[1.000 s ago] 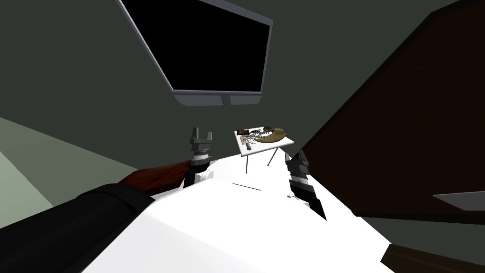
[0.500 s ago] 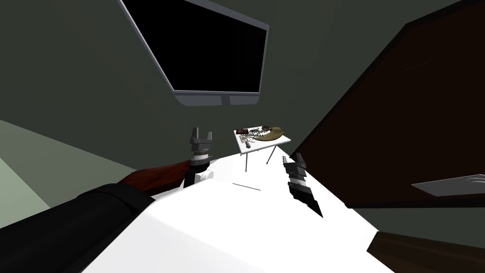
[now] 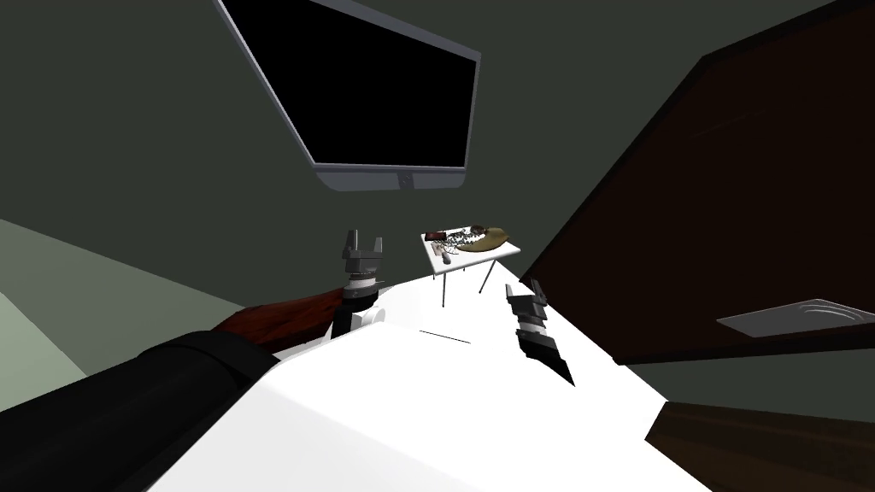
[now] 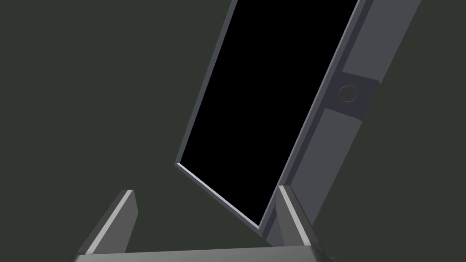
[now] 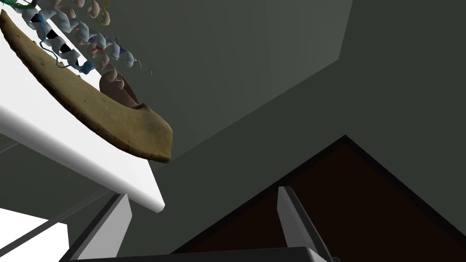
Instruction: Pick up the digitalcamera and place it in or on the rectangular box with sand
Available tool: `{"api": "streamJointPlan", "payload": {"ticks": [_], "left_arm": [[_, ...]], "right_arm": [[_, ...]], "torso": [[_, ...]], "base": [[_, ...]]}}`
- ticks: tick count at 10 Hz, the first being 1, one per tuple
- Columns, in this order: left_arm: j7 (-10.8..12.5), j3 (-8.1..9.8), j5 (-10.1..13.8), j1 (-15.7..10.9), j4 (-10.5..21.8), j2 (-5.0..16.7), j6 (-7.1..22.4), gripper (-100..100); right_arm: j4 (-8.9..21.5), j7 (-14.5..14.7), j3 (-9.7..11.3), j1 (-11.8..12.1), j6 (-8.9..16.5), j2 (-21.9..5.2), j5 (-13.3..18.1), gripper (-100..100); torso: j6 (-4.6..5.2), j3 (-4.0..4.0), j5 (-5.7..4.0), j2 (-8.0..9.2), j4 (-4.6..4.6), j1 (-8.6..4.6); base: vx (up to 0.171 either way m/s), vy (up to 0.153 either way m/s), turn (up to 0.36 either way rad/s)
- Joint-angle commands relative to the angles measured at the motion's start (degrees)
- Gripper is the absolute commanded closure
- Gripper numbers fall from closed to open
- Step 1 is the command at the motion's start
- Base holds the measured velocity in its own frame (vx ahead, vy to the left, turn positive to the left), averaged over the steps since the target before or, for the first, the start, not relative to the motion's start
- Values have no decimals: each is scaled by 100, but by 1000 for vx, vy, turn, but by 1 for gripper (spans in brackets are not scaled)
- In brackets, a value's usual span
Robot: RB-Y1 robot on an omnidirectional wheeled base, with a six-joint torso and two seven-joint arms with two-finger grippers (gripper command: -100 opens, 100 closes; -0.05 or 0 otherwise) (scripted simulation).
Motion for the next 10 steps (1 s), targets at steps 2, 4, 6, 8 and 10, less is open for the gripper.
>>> {"api": "streamJointPlan", "payload": {"ticks": [2, 4, 6, 8, 10], "left_arm": [[0, 0, 0, 0, 0, 0, 0, 0], [0, 0, 0, 0, 0, 0, 0, 0], [0, 0, 0, 0, 0, 0, 0, 0], [0, 0, 0, 0, 0, 0, 0, 0], [0, 0, 0, 0, 0, 0, 0, 0]], "right_arm": [[191, -362, 87, -19, -7, 7, -62, -100], [347, -662, 163, -46, 5, 8, -124, -100], [506, -967, 248, -83, 15, 13, -188, -100], [666, -1274, 343, -130, 25, 21, -253, -100], [827, -1582, 448, -186, 33, 32, -320, -100]], "torso": [[1, 0, -1, 1, 0, -1], [1, 0, -1, 1, 0, -2], [0, -1, -1, -2, -1, -3], [0, -3, 0, -5, -1, 0], [0, -4, -1, -7, -2, -2]], "base": [[-57, -3, -27], [-60, -6, -27], [-48, -7, -18], [-44, 0, -15], [-37, -8, -6]]}}
